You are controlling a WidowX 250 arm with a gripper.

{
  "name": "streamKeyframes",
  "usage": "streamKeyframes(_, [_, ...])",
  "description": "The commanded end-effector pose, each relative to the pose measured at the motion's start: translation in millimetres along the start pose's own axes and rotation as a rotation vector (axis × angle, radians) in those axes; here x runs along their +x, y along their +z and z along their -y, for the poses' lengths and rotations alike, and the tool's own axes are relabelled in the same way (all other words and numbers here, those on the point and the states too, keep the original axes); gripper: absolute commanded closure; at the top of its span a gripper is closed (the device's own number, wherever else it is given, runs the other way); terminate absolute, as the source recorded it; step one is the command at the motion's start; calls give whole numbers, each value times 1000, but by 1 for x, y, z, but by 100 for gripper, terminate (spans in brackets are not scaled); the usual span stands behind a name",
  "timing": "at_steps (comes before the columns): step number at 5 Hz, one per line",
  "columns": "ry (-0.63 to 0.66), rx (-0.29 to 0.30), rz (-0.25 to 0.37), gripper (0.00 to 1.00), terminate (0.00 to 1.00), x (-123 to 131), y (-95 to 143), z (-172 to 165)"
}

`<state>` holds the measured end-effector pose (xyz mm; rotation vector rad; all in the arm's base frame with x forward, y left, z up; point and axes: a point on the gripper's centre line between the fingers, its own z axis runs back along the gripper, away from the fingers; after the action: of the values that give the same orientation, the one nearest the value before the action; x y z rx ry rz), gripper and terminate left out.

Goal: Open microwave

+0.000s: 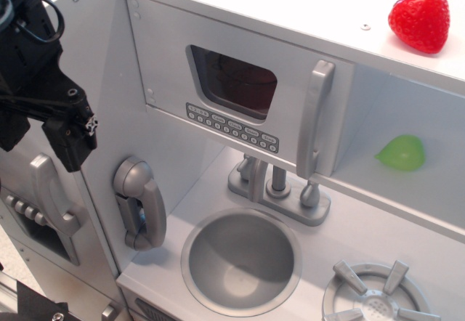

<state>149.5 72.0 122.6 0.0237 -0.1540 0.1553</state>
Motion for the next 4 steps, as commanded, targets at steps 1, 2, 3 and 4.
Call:
streamKeyframes(1, [0,0,0,0,0,0,0,0])
streamKeyframes(2, [38,-48,-4,0,0,32,1,55])
streamKeyframes(3, [9,-93,9,0,0,50,2,89])
streamKeyframes(4, [-13,-109,40,0,0,71,3,118])
